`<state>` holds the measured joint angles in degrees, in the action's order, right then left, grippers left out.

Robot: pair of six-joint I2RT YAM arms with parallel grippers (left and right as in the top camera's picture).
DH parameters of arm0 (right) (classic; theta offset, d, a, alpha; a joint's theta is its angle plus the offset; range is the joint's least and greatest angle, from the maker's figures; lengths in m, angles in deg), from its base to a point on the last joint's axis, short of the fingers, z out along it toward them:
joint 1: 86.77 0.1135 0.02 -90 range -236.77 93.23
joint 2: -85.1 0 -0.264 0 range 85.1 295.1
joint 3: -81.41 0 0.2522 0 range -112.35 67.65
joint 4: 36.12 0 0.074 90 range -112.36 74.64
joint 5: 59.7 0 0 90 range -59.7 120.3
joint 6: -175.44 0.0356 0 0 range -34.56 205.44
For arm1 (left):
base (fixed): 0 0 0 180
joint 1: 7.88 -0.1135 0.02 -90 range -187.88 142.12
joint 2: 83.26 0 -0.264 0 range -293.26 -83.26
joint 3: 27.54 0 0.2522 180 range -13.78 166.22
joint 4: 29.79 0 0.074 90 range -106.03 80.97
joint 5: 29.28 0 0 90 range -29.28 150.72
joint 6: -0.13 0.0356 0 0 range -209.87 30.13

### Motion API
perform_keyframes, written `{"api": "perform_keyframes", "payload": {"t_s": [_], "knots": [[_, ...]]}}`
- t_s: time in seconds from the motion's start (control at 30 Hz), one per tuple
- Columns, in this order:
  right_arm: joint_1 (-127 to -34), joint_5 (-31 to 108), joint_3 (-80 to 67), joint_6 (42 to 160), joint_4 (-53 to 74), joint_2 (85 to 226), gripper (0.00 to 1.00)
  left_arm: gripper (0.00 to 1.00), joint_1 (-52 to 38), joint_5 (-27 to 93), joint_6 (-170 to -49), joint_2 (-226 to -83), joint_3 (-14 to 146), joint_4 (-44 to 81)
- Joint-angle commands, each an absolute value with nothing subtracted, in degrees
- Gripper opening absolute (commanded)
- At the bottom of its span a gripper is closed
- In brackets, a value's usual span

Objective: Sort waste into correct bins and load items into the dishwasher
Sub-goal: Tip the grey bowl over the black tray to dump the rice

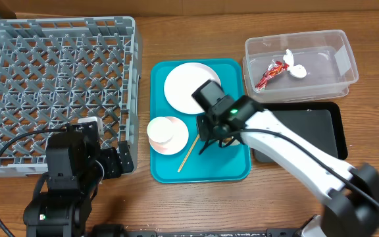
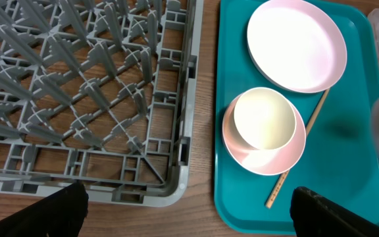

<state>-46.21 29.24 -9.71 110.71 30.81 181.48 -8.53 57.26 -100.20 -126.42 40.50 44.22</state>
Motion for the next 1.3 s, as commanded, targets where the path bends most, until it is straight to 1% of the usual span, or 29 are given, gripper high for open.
{"api": "perform_keyframes", "payload": {"t_s": [0.0,0.1,0.3,0.53,0.73,0.9,1.03,1.27], "knots": [[-49.03,31.04,-12.27,111.06,31.18,175.56,0.04,1.00,-8.99,56.62,-100.18,-126.33,41.88,44.20],[-53.93,38.18,-12.25,111.22,32.14,174.88,0.04,1.00,-8.99,56.62,-100.18,-126.33,41.88,44.20],[-67.85,55.08,-9.28,110.15,31.77,174.90,0.04,1.00,-8.99,56.62,-100.18,-126.33,41.88,44.18],[-83.28,75.80,-1.63,99.35,30.13,174.90,0.04,1.00,-8.99,56.62,-100.18,-126.33,41.88,44.16],[-94.28,88.00,6.85,96.88,26.26,174.94,0.04,1.00,-8.99,56.62,-100.18,-126.33,41.88,44.18],[-100.94,97.37,13.48,96.99,20.29,175.05,0.04,1.00,-8.99,56.60,-100.20,-126.33,41.88,44.18],[-105.29,102.09,17.37,97.60,16.73,175.27,0.04,1.00,-8.99,56.60,-100.22,-126.33,41.88,44.18],[-110.87,107.14,18.63,97.60,14.79,175.27,0.04,1.00,-8.99,56.58,-100.22,-126.33,41.88,44.22]]}}
